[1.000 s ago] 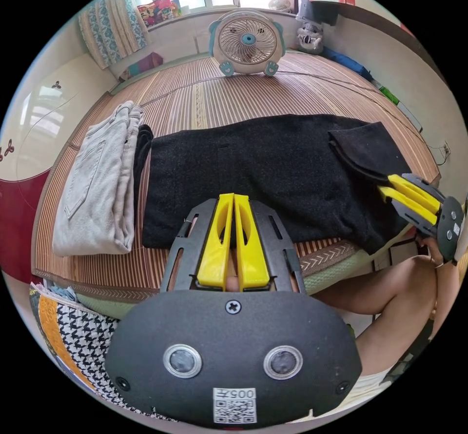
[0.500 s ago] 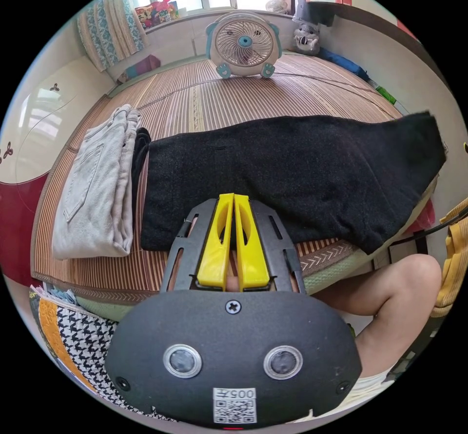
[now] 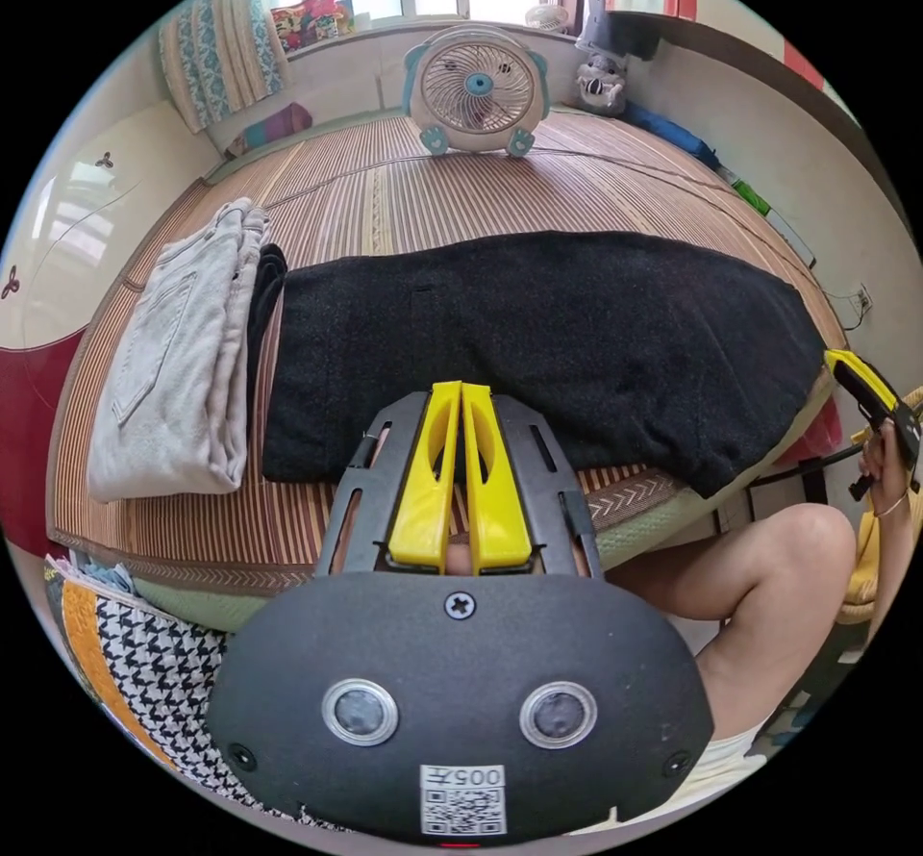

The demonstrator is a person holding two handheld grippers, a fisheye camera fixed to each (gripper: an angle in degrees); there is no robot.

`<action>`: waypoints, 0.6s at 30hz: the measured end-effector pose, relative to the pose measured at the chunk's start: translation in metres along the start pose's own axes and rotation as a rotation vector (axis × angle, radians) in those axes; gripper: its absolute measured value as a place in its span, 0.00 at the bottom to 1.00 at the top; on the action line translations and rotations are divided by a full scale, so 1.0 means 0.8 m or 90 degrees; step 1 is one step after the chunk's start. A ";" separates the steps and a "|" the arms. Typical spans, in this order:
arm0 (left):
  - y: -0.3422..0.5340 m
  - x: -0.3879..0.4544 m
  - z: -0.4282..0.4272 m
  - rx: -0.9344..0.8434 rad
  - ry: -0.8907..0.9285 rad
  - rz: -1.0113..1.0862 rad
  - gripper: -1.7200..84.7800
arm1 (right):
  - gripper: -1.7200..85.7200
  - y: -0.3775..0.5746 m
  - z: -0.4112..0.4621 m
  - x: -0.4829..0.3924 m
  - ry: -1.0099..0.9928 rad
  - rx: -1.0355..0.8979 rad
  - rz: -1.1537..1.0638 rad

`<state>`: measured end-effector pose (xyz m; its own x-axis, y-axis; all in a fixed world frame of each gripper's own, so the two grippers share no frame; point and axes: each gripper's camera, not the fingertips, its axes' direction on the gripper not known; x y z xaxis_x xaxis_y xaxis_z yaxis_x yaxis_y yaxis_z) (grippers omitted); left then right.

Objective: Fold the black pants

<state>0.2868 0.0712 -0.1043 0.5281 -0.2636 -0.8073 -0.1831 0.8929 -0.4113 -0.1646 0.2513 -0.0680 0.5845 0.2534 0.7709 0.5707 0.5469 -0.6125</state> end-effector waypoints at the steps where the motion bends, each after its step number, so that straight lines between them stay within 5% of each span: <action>1: 0.001 -0.004 -0.001 0.003 0.004 -0.008 0.01 | 0.07 -0.009 0.001 -0.019 -0.033 0.004 -0.002; 10: -0.001 -0.023 -0.004 0.005 -0.058 0.035 0.01 | 0.10 -0.023 0.010 -0.155 -0.003 0.055 -0.208; 18: -0.013 -0.049 0.011 -0.002 -0.071 0.037 0.01 | 0.10 -0.063 0.047 -0.154 -0.089 0.017 -0.131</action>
<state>0.2756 0.0753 -0.0646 0.6053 -0.1692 -0.7778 -0.2180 0.9045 -0.3664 -0.2871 0.2228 -0.1256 0.3714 0.2413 0.8966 0.6527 0.6190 -0.4369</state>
